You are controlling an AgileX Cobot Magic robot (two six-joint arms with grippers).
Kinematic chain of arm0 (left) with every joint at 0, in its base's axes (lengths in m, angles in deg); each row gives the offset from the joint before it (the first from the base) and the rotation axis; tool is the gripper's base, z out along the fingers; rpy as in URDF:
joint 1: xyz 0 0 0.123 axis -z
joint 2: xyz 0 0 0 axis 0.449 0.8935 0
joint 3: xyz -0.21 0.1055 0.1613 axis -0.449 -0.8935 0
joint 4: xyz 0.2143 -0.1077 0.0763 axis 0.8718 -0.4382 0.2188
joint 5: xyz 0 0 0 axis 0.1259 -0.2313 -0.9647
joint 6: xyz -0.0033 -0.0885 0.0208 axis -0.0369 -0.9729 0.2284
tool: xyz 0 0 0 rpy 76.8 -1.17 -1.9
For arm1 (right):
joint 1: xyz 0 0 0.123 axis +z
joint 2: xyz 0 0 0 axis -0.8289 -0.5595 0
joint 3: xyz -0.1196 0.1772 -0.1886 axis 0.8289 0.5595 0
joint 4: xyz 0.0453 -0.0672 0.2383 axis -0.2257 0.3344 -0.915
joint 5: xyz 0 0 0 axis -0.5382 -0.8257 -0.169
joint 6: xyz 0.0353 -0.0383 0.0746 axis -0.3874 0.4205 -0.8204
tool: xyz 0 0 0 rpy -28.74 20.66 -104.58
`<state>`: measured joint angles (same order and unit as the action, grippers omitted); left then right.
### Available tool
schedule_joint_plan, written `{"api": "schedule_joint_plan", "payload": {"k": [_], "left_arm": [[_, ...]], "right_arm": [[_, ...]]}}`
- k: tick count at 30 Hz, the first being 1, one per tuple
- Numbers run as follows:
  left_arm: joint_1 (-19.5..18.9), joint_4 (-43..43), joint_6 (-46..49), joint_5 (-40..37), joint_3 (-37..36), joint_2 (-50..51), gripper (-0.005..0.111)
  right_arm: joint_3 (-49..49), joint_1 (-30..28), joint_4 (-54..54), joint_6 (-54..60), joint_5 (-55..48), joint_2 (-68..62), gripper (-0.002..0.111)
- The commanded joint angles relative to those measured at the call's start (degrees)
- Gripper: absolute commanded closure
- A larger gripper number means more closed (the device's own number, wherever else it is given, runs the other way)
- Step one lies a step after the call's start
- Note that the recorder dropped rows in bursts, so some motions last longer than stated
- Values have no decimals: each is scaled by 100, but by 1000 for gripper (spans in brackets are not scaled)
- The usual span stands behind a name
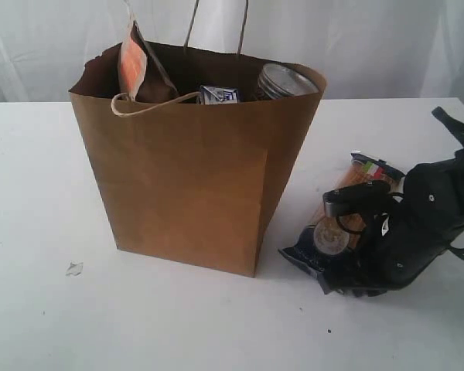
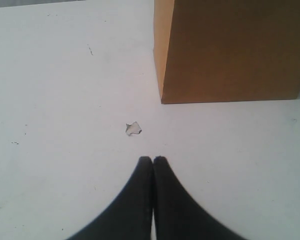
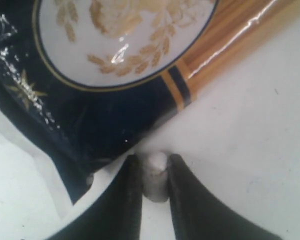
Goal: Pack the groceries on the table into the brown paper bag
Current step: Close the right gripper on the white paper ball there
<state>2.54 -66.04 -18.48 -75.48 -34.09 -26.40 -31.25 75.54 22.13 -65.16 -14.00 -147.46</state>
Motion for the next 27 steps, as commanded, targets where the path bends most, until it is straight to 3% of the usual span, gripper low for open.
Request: {"api": "schedule_joint_plan", "payload": {"k": [1, 27], "left_arm": [[14, 16, -54, -27, -22, -27, 106], [14, 16, -54, -27, -22, -27, 106]], "right_arm": [[63, -35, 5, 34, -114, -114, 108], [43, 3, -38, 34, -854, 2420, 108]]}}
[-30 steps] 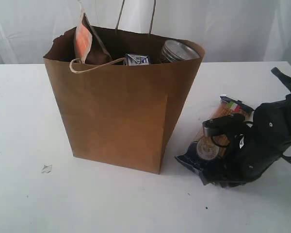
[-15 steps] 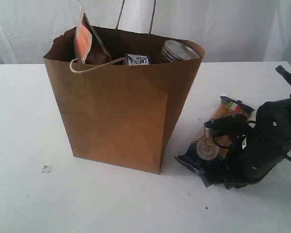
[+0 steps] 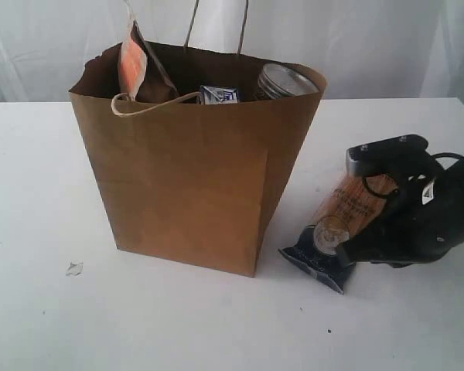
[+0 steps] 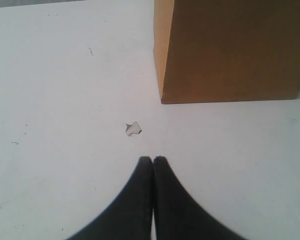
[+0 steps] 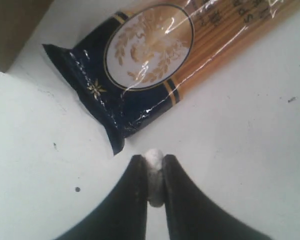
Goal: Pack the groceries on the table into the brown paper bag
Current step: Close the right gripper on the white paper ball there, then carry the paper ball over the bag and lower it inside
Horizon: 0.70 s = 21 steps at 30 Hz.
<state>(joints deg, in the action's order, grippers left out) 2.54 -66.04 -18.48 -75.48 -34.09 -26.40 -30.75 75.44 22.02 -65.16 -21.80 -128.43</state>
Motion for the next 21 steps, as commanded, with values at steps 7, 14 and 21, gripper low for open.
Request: {"api": "schedule_joint_plan", "payload": {"k": [7, 14, 21], "left_arm": [[14, 16, -54, -27, -22, -27, 106], [14, 16, -54, -27, -22, -27, 106], [14, 16, -54, -27, -22, -27, 106]], "right_arm": [[-318, 12, -231, 34, -344, 1322, 108], [-1170, 397, -272, 117, -764, 1510, 108], [-1816, 1052, -262, 252, -769, 1472, 108]]}}
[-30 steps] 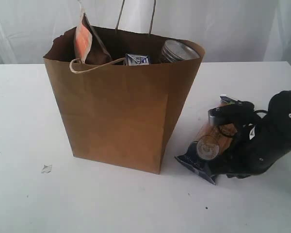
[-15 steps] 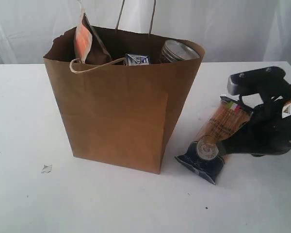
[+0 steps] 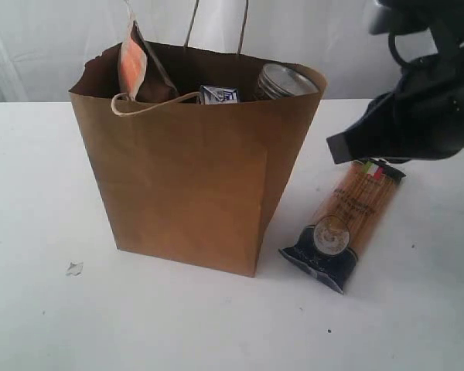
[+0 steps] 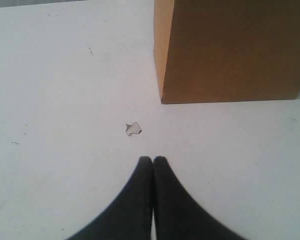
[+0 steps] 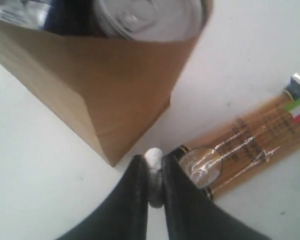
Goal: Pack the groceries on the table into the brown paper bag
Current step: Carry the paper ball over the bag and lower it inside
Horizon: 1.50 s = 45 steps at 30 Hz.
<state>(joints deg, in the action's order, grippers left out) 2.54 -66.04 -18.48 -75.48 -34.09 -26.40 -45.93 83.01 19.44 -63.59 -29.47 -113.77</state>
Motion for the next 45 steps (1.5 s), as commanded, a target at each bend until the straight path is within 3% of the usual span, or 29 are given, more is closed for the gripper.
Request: {"api": "schedule_joint_plan", "payload": {"k": [1, 21, 45], "left_arm": [[14, 16, -54, -27, -22, -27, 106], [14, 16, -54, -27, -22, -27, 106], [14, 16, -54, -27, -22, -27, 106]], "right_arm": [[-378, 383, -4, 121, 41, -21, 108], [-1873, 1292, 226, 540, 432, -1362, 108], [-2653, 1359, 256, 788, 1152, -2644, 108]]}}
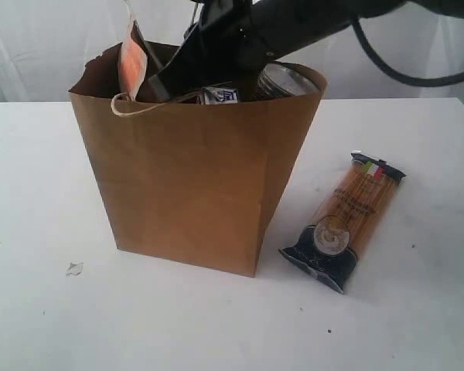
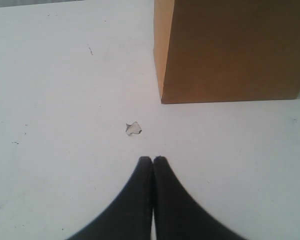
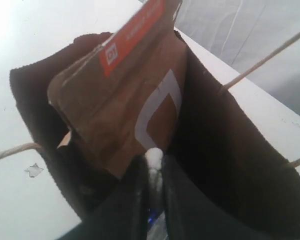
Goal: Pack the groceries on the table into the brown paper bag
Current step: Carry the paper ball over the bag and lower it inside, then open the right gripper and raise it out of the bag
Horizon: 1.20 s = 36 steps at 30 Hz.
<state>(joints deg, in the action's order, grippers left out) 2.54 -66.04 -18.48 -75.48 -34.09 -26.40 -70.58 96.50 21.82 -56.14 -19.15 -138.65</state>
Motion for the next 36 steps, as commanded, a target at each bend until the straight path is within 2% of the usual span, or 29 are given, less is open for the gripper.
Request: {"api": "schedule_joint_plan", "payload": {"k": [1, 27, 29, 33, 36], "left_arm": [[14, 16, -54, -27, -22, -27, 106], [14, 16, -54, -27, -22, -27, 106], [14, 16, -54, -27, -22, -27, 106], [14, 16, -54, -27, -22, -27, 106], [14, 16, -54, -27, -22, -27, 106]], "right_arm": [[-214, 9, 18, 43, 120, -183, 108], [-261, 9, -17, 31, 197, -540, 107], [-261, 9, -17, 31, 197, -540, 98], [-274, 9, -17, 31, 197, -540, 66], [-335, 9, -17, 31, 180, -528, 58]]}}
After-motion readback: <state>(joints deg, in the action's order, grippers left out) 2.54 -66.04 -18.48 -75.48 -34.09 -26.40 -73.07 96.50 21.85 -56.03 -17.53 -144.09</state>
